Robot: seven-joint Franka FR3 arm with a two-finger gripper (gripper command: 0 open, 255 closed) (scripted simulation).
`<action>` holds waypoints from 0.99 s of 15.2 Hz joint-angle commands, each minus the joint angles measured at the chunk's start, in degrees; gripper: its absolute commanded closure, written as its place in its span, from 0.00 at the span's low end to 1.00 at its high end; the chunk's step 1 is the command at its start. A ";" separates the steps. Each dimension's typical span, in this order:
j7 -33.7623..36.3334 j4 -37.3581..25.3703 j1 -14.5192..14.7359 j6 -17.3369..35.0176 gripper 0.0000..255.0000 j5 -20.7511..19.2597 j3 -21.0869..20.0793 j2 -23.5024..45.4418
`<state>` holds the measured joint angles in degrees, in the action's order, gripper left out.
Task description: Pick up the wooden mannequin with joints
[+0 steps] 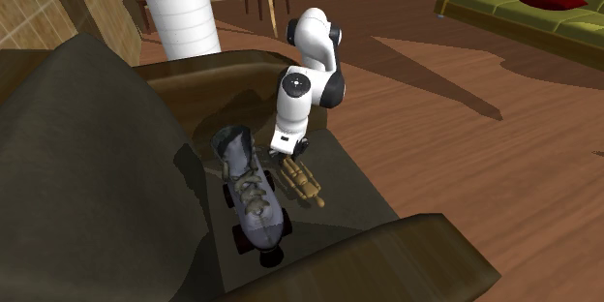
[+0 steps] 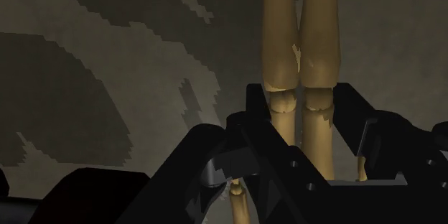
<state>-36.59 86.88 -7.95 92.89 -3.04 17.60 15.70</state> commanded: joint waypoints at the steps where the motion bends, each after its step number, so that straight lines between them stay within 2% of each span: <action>1: 0.00 0.03 -0.02 0.01 1.00 0.00 0.01 0.03; 6: 0.05 0.03 0.02 -0.01 1.00 0.00 -0.01 0.02; 15: -0.77 -7.83 -0.31 -7.17 1.00 0.16 0.14 0.69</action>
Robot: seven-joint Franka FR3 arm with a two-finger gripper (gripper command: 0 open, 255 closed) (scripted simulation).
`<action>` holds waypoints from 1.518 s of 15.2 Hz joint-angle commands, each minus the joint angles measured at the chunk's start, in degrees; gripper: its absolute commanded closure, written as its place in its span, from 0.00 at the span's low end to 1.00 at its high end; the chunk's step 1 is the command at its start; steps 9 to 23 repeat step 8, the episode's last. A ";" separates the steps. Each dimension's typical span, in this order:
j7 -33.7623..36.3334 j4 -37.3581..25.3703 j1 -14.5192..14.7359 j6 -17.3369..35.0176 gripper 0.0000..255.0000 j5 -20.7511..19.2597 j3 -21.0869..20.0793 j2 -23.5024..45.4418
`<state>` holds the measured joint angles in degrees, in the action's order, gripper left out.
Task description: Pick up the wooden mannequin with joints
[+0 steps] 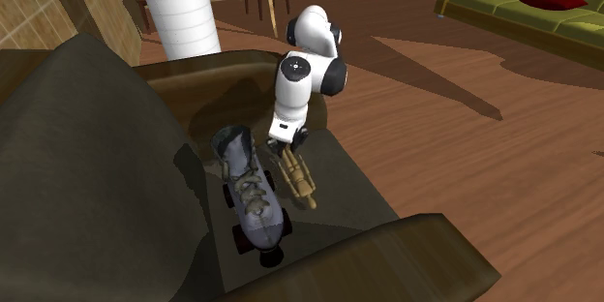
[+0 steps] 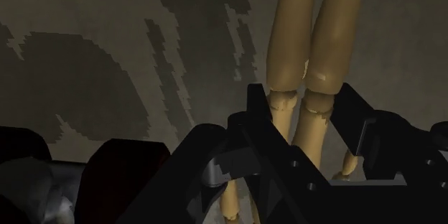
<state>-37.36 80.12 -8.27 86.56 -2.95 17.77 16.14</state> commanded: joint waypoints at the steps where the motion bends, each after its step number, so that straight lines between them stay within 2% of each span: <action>1: -0.10 -2.07 -0.05 -1.69 1.00 0.11 -0.01 0.41; 6: -0.70 -7.57 -0.44 -6.05 1.00 0.39 0.09 1.55; 23: -0.72 -7.75 -0.45 -6.18 1.00 0.39 0.10 1.59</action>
